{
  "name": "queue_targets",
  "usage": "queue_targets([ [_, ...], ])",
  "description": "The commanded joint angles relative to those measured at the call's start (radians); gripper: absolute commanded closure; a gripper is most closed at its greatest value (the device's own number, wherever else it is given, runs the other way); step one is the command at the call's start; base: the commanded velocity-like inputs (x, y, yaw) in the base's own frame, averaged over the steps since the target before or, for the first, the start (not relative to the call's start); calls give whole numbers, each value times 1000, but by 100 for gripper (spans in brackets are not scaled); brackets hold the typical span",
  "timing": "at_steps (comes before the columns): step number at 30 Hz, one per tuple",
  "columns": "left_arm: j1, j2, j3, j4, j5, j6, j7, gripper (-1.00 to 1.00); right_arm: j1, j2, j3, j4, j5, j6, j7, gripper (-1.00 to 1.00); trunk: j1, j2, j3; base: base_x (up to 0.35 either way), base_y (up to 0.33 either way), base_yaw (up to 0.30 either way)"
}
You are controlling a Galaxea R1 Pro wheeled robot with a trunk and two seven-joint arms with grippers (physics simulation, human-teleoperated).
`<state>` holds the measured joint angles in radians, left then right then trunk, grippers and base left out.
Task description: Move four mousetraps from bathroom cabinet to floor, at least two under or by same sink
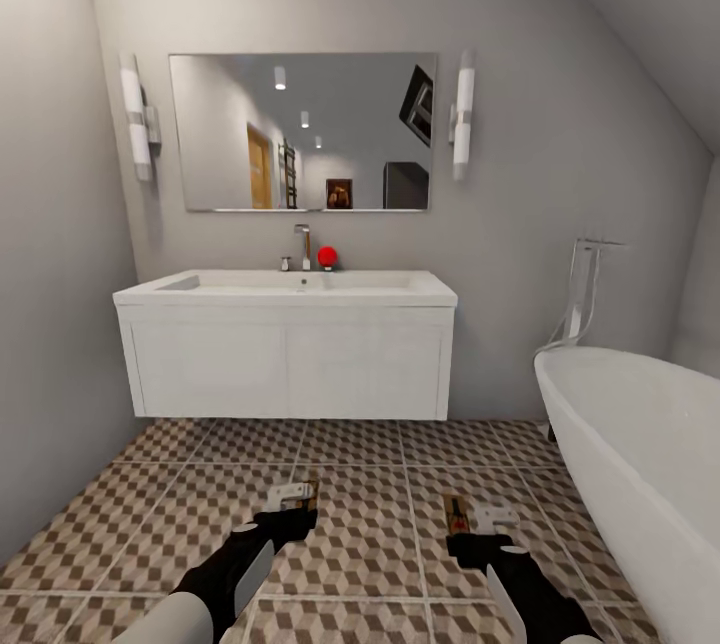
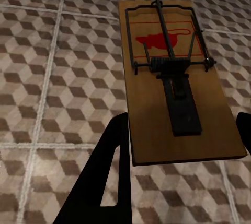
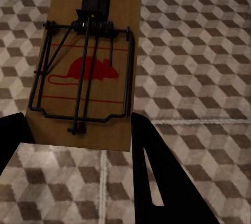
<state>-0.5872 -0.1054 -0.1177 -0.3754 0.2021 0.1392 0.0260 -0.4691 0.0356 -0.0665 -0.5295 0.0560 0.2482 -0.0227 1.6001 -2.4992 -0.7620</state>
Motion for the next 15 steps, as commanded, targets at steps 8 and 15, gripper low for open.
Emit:
queue_targets([
  [8, 0, 5, -8, -2, 9, 5, 5, 100, 0, 1, -6, -1, 2, -4, 3, 100, 3, -3, -32, 0, 0, 0],
  [15, 0, 5, -8, -2, 8, 5, 5, 100, 0, 1, -7, -1, 2, -5, 3, 100, 7, -4, -59, 0, 0, 0],
])
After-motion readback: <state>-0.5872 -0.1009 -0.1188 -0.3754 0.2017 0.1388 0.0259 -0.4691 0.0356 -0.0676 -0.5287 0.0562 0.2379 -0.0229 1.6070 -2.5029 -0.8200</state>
